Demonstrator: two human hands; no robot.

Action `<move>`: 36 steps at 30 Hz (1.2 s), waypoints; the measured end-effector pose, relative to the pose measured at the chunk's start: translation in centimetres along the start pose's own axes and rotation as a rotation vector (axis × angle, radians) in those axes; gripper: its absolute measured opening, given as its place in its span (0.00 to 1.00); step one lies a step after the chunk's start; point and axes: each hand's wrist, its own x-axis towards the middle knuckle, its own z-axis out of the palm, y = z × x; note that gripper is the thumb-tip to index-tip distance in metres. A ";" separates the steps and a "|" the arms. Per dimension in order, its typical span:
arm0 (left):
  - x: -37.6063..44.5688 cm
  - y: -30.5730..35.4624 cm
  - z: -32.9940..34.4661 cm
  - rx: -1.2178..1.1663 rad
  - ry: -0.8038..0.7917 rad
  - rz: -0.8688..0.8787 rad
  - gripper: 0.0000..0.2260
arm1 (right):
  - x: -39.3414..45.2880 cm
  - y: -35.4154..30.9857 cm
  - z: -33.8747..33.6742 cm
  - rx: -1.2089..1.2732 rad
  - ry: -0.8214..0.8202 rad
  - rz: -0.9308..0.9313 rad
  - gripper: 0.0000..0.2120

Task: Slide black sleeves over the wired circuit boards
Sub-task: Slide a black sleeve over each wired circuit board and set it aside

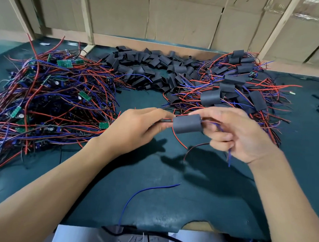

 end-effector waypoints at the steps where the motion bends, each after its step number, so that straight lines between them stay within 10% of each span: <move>1: 0.0 0.0 0.1 0.040 0.025 0.004 0.13 | -0.3 -0.1 -0.3 -0.056 0.028 -0.022 0.25; 7: 0.6 -2.1 -1.4 0.243 -0.045 0.002 0.24 | -0.6 0.0 -2.2 -0.181 0.473 -0.331 0.16; 14: -0.2 -4.3 -2.3 0.765 -0.045 -0.805 0.25 | -1.3 0.8 -5.3 -1.003 0.865 -0.769 0.08; 28: -0.6 -3.6 -2.6 0.646 -0.089 -0.710 0.10 | -1.1 1.2 -5.1 -1.208 1.038 -0.567 0.10; 36: 0.3 -1.2 -2.6 0.534 0.298 -0.344 0.06 | -0.3 2.3 -1.5 -1.260 1.111 -0.993 0.10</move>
